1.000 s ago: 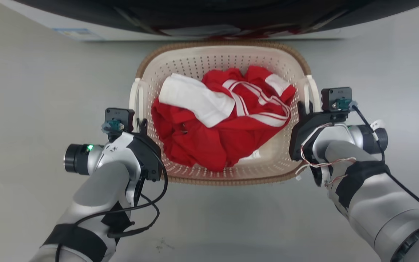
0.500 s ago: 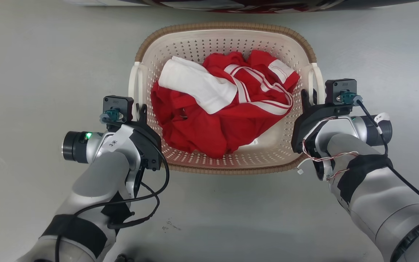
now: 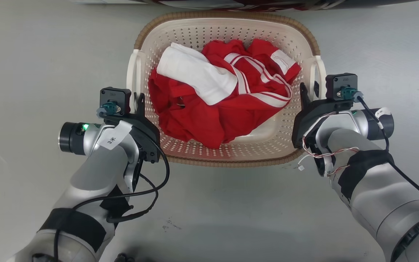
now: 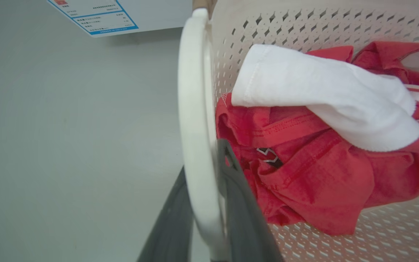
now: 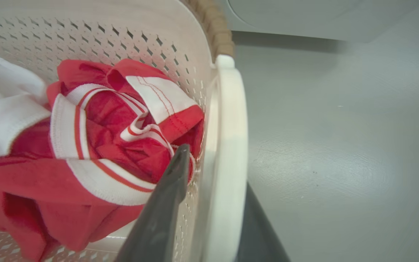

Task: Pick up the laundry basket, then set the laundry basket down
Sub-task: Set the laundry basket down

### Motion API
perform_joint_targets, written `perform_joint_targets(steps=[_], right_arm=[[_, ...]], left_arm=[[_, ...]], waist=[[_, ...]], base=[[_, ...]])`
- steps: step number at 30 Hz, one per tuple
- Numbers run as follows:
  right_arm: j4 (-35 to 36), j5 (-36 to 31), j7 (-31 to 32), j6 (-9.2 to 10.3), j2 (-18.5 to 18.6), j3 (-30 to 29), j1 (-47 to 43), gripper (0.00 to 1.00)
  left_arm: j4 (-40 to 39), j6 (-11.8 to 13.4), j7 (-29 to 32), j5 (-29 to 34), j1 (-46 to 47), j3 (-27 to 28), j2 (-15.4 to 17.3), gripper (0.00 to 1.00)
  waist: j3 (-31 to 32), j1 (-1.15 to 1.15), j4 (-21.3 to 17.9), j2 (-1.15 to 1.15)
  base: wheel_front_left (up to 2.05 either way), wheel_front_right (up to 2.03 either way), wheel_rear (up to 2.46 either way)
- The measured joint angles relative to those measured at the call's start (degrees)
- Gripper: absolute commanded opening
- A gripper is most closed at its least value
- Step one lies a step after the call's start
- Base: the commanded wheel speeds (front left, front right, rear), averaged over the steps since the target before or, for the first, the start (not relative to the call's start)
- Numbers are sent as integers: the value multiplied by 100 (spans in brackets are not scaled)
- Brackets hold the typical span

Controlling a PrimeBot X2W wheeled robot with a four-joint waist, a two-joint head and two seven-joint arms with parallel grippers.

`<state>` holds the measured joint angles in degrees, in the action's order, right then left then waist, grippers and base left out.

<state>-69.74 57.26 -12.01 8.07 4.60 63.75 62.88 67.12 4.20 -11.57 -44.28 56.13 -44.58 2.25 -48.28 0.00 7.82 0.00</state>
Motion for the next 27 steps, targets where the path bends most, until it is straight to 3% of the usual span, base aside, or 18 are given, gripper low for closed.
perform_joint_targets(steps=[1,2,3,27], right_arm=[[1,-2,-1,-1,-1,11,-1,85],[4,-9,-16,-2,-2,18,-1,100],[14,-23,-19,-12,-11,22,-1,100],[-135,-140,-120,-51,-71,143,-7,100]], left_arm=[[4,0,-8,0,10,0,-2,44],[11,0,-11,0,14,-1,-3,73],[14,-1,-12,0,14,-1,-10,100],[140,34,-147,-138,-34,-9,-63,100]], waist=[[4,0,-1,0],[9,0,-2,0],[15,0,-4,0],[507,0,-60,0]], base=[[0,0,0],[0,0,0],[0,0,0],[0,0,0]])
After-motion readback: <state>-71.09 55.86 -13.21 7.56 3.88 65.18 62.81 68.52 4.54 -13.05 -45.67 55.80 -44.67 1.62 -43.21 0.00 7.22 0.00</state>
